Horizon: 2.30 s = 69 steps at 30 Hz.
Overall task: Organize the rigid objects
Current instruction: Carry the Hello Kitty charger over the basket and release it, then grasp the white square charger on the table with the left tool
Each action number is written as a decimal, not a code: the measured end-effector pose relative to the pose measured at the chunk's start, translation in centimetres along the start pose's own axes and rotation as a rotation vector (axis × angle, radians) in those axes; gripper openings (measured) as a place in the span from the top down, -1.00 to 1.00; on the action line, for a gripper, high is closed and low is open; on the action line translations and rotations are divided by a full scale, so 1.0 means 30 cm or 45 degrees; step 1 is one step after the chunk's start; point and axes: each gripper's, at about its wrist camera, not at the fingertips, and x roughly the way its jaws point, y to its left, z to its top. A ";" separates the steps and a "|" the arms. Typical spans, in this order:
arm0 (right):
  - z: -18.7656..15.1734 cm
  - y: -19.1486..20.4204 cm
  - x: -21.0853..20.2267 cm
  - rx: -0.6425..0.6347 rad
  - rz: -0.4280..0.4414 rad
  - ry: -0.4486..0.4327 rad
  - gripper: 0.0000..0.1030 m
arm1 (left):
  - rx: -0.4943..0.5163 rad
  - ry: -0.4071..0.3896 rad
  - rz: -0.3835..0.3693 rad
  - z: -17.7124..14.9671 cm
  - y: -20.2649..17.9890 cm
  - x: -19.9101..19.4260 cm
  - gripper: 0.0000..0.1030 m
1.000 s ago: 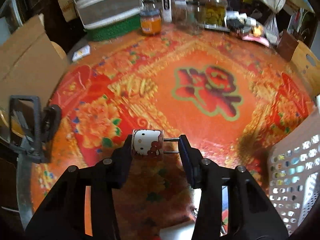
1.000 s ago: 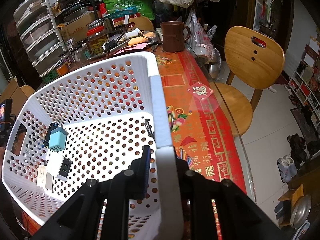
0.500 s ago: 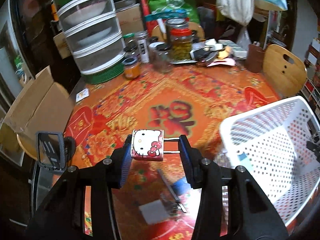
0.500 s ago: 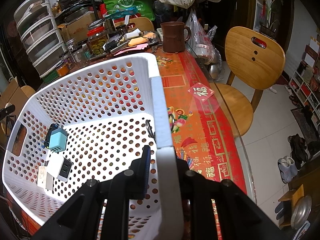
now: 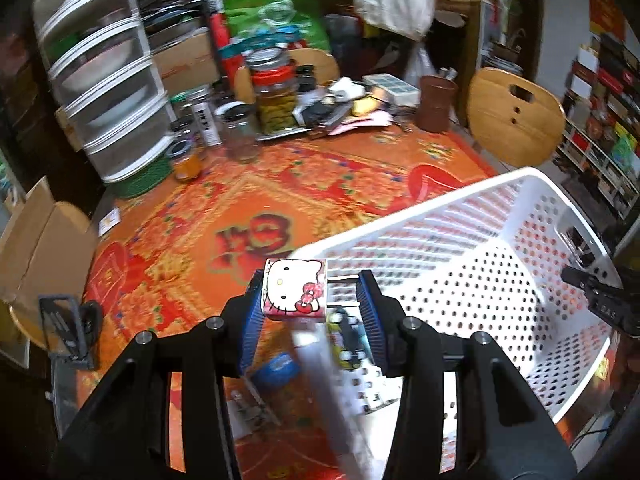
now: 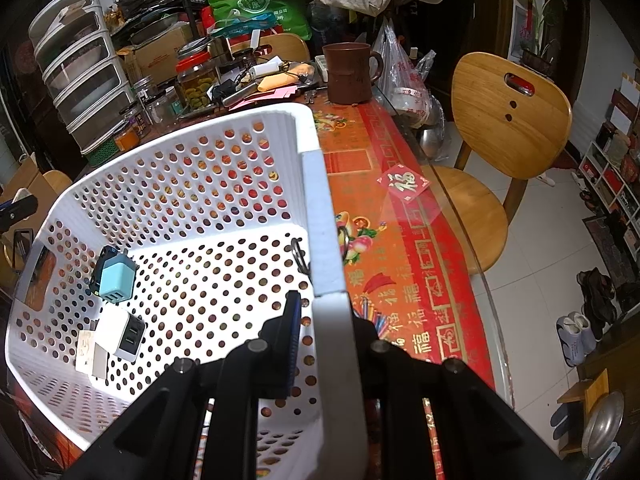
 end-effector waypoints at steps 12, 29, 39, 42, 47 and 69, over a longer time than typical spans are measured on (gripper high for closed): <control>-0.002 -0.004 0.002 0.000 0.010 -0.003 0.70 | 0.187 0.073 -0.075 -0.014 -0.250 0.082 0.18; -0.004 -0.005 0.005 -0.001 0.010 -0.001 0.70 | 0.258 0.167 -0.149 -0.020 -0.378 0.140 0.12; -0.011 -0.014 0.006 -0.006 0.013 0.003 0.70 | 0.213 -0.019 -0.115 -0.022 -0.247 -0.001 -0.80; -0.013 -0.014 0.004 -0.004 0.012 0.001 0.70 | 0.133 -0.057 -0.090 -0.063 -0.097 -0.061 -0.80; -0.009 -0.016 0.000 -0.002 0.011 0.004 0.70 | -0.067 -0.078 -0.038 -0.196 0.216 -0.129 -0.96; -0.010 -0.027 0.002 -0.001 0.020 0.003 0.70 | -0.377 0.264 -0.005 -0.590 0.497 0.285 -0.37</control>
